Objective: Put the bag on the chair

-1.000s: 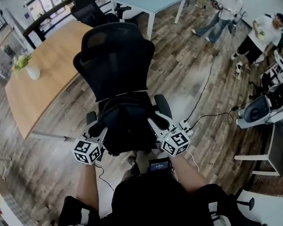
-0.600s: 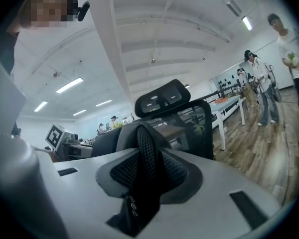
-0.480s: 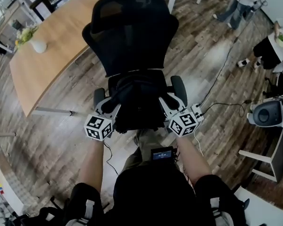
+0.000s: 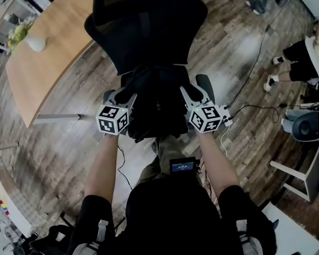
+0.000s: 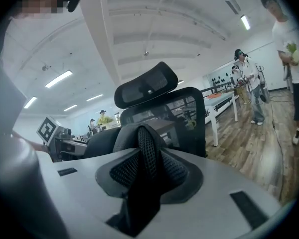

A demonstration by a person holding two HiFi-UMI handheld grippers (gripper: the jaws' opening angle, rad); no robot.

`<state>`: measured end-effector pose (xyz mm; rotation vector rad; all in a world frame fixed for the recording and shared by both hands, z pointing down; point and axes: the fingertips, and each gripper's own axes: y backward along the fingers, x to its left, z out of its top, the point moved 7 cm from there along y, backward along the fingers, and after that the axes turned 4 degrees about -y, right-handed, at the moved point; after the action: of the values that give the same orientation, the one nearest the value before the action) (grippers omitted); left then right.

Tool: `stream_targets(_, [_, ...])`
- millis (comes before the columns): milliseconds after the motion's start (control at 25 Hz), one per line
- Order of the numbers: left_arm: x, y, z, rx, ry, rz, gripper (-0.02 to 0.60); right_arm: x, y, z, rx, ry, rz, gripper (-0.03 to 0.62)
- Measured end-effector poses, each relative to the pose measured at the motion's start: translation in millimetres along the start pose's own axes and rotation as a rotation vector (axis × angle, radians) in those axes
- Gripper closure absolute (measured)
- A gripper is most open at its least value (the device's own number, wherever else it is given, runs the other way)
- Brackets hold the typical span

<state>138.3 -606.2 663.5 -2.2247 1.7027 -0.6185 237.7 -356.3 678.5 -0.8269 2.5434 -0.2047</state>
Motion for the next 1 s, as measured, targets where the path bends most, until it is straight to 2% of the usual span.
stream_targets(480, [64, -66, -7, 0.099, 0.056, 0.029, 0.463, -38, -84, -7, 0.1, -0.031, -0.051, 0.468])
stream_targets(680, [85, -101, -19, 0.159, 0.081, 0.023, 0.463, -65, -116, -23, 0.165, -0.063, -0.083, 0.467])
stream_targets(1000, [103, -145, -43, 0.241, 0.125, 0.068, 0.456, -101, -156, -53, 0.265, -0.084, -0.145, 0.46])
